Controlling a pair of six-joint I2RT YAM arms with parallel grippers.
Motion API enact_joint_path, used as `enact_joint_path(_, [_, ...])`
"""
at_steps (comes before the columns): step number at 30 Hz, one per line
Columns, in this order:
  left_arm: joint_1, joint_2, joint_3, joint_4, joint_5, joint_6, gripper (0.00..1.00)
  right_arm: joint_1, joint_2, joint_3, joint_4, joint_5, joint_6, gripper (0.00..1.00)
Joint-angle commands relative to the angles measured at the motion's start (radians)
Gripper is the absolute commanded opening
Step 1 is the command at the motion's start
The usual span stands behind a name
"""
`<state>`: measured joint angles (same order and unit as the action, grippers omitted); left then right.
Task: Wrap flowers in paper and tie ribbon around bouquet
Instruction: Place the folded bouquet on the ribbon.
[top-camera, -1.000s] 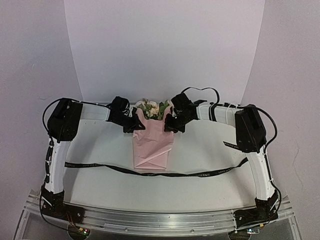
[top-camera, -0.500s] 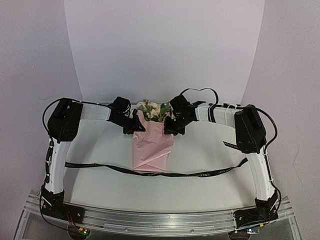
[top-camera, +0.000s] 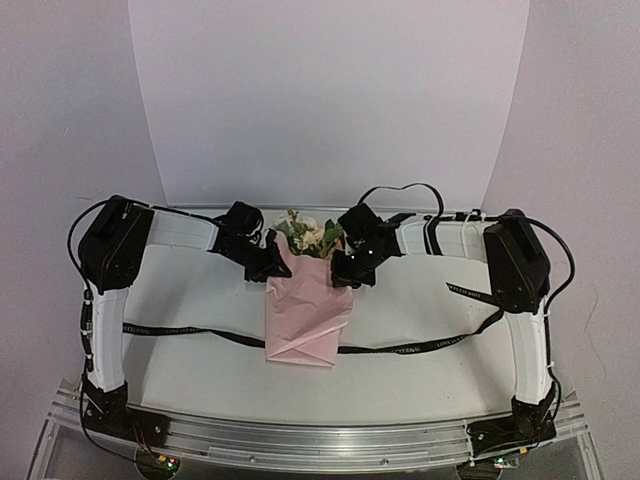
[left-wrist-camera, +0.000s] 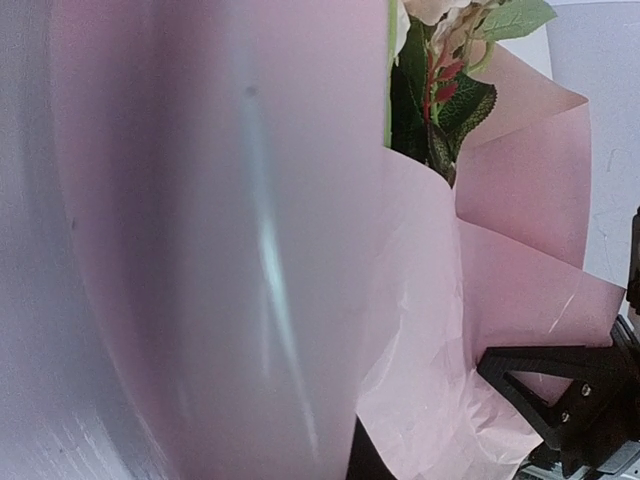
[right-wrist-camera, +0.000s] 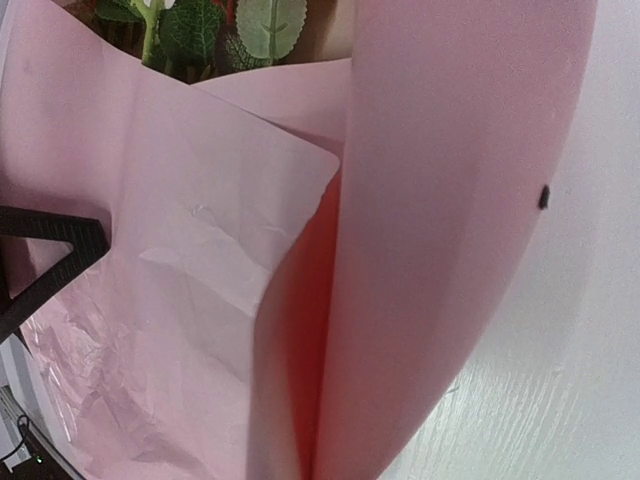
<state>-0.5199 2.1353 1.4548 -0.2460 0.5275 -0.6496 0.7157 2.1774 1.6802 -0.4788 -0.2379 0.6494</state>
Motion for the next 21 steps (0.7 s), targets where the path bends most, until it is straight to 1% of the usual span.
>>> enact_joint_path(1, [-0.025, -0.106, -0.065, 0.055, -0.03, -0.019, 0.14, 0.03, -0.09, -0.063, 0.041, 0.037, 0.017, 0.0])
enact_joint_path(11, [-0.086, -0.212, -0.234, 0.135, -0.079, -0.064, 0.14, 0.097, -0.178, -0.221, 0.1, 0.093, 0.057, 0.0])
enact_joint_path(16, [-0.107, -0.242, -0.286, 0.16, -0.1, -0.08, 0.14, 0.126, -0.219, -0.291, 0.125, 0.12, 0.08, 0.0])
enact_joint_path(21, [-0.121, -0.258, -0.321, 0.178, -0.113, -0.095, 0.14, 0.144, -0.236, -0.327, 0.142, 0.138, 0.094, 0.0])
